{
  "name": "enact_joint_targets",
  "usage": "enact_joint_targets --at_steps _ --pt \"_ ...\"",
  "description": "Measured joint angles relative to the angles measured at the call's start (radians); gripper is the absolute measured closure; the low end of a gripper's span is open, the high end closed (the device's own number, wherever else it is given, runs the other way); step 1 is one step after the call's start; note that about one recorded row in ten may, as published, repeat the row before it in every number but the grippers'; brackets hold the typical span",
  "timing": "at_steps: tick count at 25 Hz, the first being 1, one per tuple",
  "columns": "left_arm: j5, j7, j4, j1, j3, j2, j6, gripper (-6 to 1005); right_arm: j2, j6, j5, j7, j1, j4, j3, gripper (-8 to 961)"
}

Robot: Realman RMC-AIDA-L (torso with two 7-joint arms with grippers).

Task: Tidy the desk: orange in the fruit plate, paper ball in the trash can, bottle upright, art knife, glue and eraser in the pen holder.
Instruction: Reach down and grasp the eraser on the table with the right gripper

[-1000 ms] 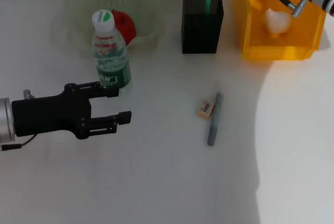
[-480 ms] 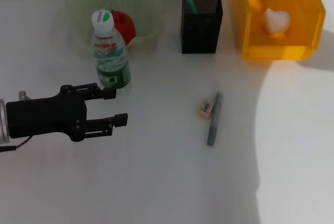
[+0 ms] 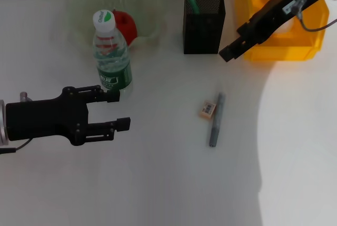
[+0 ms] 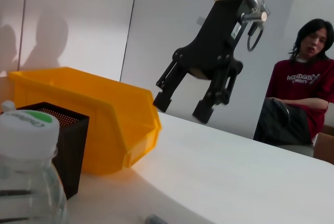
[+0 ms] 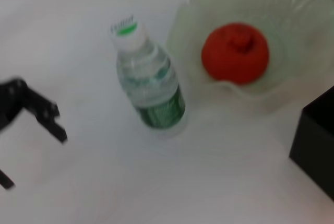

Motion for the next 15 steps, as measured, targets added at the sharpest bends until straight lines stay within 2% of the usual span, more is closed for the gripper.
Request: enact_joint_targets --at_steps 3,5,6,15 --pt "0.001 0.0 0.0 0.0 0.0 0.0 0.001 274 0.048 0.107 -0.07 0.0 -0.007 0.012 -0.104 146" --pt "0.001 0.0 0.0 0.0 0.0 0.0 0.001 274 0.074 0.162 -0.117 -0.001 -0.008 0.032 -0.156 151" --pt "0.001 0.0 0.0 0.0 0.0 0.0 0.001 274 0.081 0.215 -0.126 -0.001 -0.003 0.084 -0.216 153" --pt "-0.002 0.0 -0.002 0.008 -0.001 -0.005 -0.001 274 0.083 0.309 -0.079 -0.025 -0.003 0.207 -0.377 174"
